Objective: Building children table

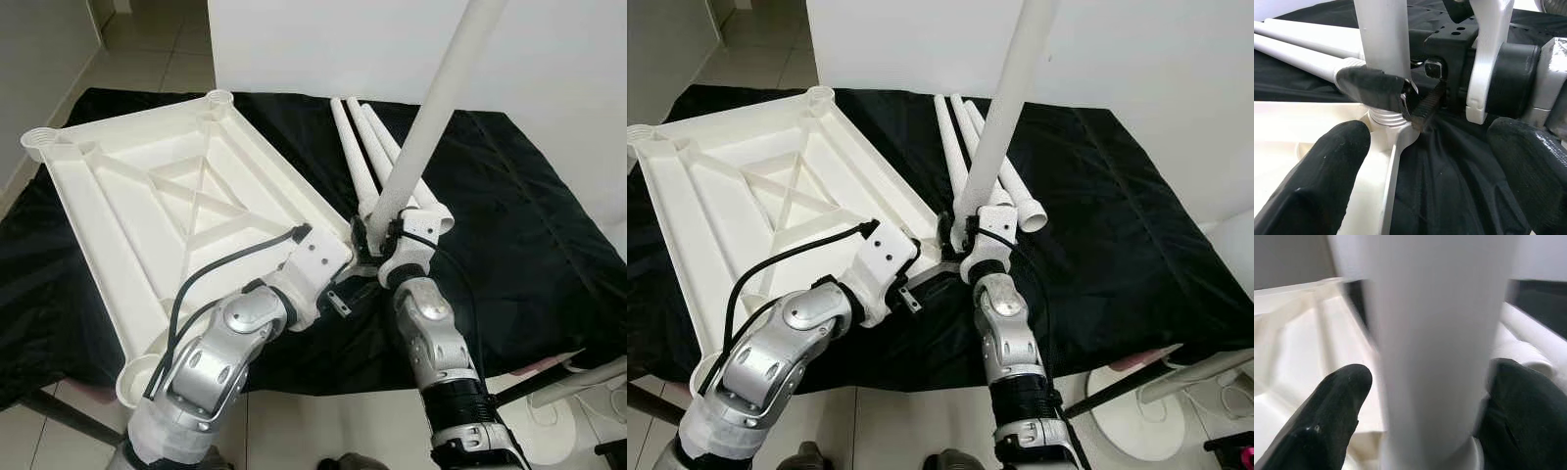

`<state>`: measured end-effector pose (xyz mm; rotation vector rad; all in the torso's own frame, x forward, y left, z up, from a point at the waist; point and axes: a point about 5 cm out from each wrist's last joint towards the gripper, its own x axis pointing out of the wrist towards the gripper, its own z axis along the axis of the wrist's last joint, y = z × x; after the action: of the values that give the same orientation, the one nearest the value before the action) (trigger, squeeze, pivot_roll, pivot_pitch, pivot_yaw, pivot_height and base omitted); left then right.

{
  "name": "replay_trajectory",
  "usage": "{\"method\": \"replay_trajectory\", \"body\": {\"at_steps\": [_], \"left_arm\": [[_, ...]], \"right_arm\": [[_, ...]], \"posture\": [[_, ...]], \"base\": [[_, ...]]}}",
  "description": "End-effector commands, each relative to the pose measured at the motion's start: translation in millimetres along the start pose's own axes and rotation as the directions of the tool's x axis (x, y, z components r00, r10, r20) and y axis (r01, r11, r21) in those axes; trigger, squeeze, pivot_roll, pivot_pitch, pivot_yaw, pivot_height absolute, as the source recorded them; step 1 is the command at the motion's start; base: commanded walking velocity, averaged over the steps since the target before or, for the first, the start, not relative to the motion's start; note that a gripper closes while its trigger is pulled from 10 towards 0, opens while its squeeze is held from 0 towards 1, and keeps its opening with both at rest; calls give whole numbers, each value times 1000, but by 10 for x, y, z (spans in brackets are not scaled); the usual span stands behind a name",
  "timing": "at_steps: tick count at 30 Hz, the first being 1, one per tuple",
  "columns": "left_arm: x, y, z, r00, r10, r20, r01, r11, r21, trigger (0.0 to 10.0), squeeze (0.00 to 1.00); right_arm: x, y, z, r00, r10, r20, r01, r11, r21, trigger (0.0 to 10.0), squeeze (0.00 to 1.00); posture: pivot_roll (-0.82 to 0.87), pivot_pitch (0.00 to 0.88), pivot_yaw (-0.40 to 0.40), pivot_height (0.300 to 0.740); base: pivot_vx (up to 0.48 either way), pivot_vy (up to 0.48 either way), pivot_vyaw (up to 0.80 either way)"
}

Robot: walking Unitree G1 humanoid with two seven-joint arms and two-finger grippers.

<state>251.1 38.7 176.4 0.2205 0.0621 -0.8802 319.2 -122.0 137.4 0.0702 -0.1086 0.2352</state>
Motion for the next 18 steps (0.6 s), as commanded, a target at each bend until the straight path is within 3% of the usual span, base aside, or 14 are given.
{"method": "replay_trajectory", "body": {"at_steps": [1, 6, 12, 13, 14, 15, 18], "left_arm": [[4, 8, 34, 999, 33, 10, -33, 999, 7, 10000, 0], [26, 26, 53, 1000, 20, 13, -20, 1000, 16, 10000, 0], [44, 36, 75, 1000, 17, 18, -17, 999, 27, 10000, 0], [48, 37, 80, 1000, 16, 20, -16, 999, 31, 10000, 0], [50, 38, 83, 1000, 15, 21, -16, 999, 33, 10000, 0], [51, 39, 85, 1000, 15, 22, -15, 999, 35, 10000, 0], [110, 31, 112, 1000, 7, 27, -9, 997, 81, 10000, 0]], "right_arm": [[1, -26, 26, 997, 73, 14, -73, 997, -14, 10000, 0], [203, -217, 100, 966, 257, -25, -258, 959, -115, 10000, 0], [275, -251, 85, 951, 300, -71, -307, 943, -130, 9608, 0], [284, -255, 66, 947, 309, -84, -318, 939, -132, 8941, 0], [287, -257, 53, 945, 315, -91, -325, 936, -135, 8941, 0], [289, -259, 46, 943, 319, -96, -330, 934, -136, 4627, 0], [287, -260, -6, 931, 344, -120, -356, 929, -104, 4353, 0]], "posture": [[33, 13, -74, 740], [23, 17, -54, 740], [33, 17, -59, 740], [33, 17, -59, 740], [33, 17, -59, 740], [33, 17, -59, 740], [49, 20, -75, 740]], "base": [[0, 0, 0], [0, 0, 0], [0, 0, 0], [0, 0, 0], [0, 0, 0], [0, 0, 0], [0, 0, 0]]}}
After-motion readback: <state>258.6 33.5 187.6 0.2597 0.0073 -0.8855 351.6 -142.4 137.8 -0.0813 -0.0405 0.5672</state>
